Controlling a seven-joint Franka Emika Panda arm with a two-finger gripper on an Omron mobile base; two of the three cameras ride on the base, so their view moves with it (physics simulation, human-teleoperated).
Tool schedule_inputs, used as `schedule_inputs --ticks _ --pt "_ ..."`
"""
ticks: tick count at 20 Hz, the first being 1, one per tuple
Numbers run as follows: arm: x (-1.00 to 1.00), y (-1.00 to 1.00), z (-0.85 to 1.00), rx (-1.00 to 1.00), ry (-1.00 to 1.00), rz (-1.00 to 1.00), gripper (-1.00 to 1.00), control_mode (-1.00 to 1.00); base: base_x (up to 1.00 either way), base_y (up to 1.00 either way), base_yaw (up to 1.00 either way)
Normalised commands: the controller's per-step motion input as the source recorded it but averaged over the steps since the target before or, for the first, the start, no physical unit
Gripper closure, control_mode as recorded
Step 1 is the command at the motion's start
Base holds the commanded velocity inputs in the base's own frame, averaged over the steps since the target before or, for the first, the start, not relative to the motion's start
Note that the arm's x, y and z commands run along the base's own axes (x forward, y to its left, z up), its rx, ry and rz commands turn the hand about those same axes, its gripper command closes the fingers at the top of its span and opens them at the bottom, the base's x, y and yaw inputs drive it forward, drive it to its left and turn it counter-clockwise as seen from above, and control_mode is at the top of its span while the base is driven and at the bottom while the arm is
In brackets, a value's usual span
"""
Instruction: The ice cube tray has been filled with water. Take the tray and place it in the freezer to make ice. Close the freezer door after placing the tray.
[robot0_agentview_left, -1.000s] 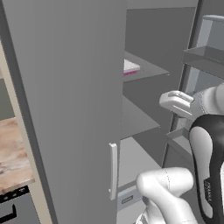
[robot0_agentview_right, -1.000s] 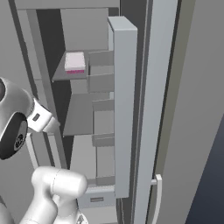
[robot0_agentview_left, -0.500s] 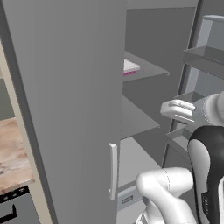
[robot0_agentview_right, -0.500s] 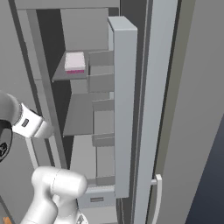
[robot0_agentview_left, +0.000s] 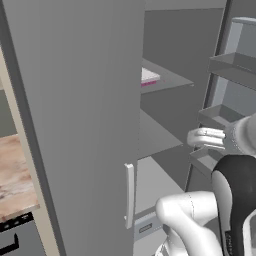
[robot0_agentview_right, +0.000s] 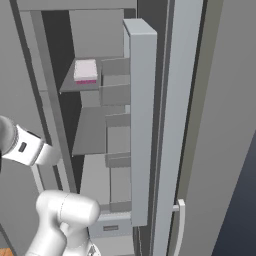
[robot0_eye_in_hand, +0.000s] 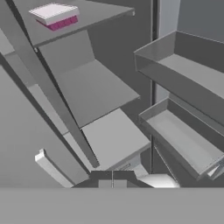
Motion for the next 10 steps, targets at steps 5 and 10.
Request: schedule_inputs --ticks 5,10 --pt "-0.31 -0.23 -0.07 -0.03 0.00 -0.03 1.00 1.00 -0.11 -0.05 0.00" --pt "0.00 0.00 0.00 0.00 0.00 0.00 1.00 1.00 -0.80 -0.07 0.00"
